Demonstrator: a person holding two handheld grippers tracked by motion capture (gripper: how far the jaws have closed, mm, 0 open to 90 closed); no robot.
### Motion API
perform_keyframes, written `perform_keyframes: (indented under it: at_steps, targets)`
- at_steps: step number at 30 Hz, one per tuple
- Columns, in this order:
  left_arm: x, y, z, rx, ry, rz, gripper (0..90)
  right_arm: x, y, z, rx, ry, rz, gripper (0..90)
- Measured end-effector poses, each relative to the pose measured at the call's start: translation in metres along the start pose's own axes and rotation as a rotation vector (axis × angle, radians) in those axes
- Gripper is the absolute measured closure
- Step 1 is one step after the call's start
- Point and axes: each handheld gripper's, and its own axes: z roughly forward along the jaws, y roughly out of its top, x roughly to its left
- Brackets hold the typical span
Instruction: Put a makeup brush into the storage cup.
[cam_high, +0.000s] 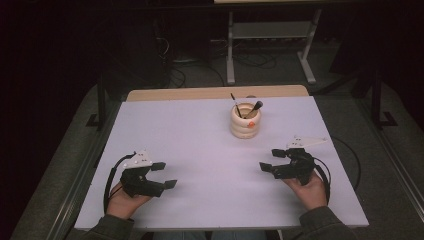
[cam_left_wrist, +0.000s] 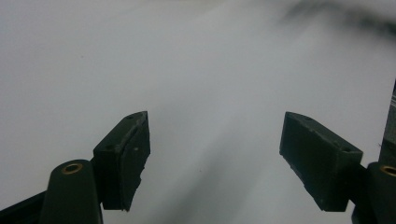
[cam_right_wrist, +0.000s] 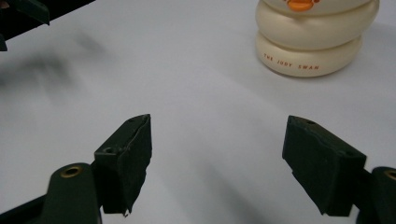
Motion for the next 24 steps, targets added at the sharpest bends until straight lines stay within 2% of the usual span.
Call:
perform_keyframes:
  at_steps: [4, 14, 24]
  targets:
    - [-0.001, -0.003, 0.0, 0.002, 0.001, -0.005, 23.6, 0.001, -0.004, -0.001, 0.007, -0.003, 0.005, 22.9]
    - [0.001, -0.009, 0.0, 0.014, -0.006, -0.014, 23.2, 0.003, -0.015, -0.006, -0.015, -0.012, 0.007, 22.7]
    - [0.004, -0.011, 0.002, 0.015, -0.003, -0.026, 23.2, 0.006, -0.018, -0.005, -0.016, 0.003, 0.003, 22.2]
